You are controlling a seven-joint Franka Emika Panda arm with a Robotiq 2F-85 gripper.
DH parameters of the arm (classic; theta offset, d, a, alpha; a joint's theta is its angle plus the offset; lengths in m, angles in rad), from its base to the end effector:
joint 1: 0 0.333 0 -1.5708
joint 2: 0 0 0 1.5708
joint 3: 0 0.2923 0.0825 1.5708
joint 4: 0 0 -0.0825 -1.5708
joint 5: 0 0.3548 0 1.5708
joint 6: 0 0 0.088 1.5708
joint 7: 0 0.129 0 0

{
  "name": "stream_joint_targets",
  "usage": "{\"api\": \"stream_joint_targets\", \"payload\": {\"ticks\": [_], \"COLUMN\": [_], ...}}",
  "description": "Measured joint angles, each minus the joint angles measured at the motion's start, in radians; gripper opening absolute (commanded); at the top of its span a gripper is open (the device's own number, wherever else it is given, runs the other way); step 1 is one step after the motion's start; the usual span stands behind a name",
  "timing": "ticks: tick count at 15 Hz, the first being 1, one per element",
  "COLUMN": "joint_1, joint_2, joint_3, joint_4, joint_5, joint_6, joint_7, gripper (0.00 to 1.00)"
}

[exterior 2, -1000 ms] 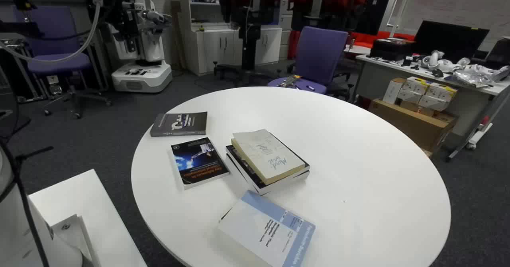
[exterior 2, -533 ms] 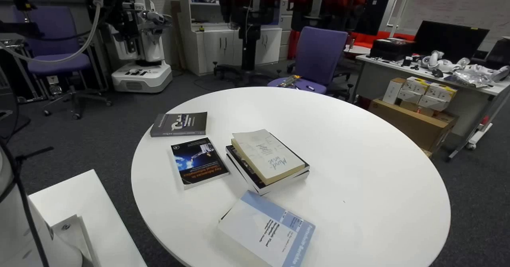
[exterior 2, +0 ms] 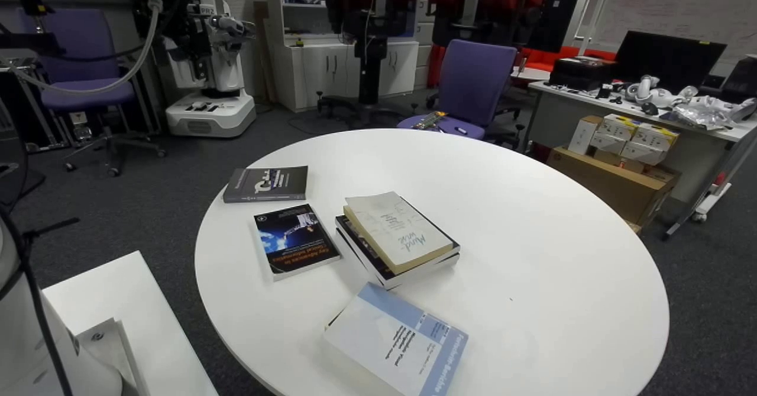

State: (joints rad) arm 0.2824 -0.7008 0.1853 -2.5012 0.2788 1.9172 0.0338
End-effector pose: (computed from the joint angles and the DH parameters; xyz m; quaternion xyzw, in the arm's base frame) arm 0.2949 0.1815 0.4877 -0.9832 -0.1572 -0.0376 0.0847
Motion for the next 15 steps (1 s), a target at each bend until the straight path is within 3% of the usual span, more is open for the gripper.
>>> {"api": "stream_joint_targets", "payload": {"ticks": [2,6,8,11,13,15], "joint_1": [-0.012,0.003,0.021,0.012,0.012,0.005], "joint_2": [0.03,0.184,0.287,0.428,0.502,0.56], "joint_3": [-0.063,-0.284,-0.373,-0.387,-0.349,-0.299], "joint_4": [0.0,0.016,0.051,0.125,0.175,0.22], "joint_5": [-0.037,-0.148,-0.152,-0.083,-0.02,-0.003], "joint_6": [0.013,0.09,0.111,0.117,0.117,0.117], "joint_7": [-0.129,-0.459,-0.626,-0.852,-0.96,-0.979], "gripper": [1.0,1.0,1.0,1.0,1.0,1.0]}}
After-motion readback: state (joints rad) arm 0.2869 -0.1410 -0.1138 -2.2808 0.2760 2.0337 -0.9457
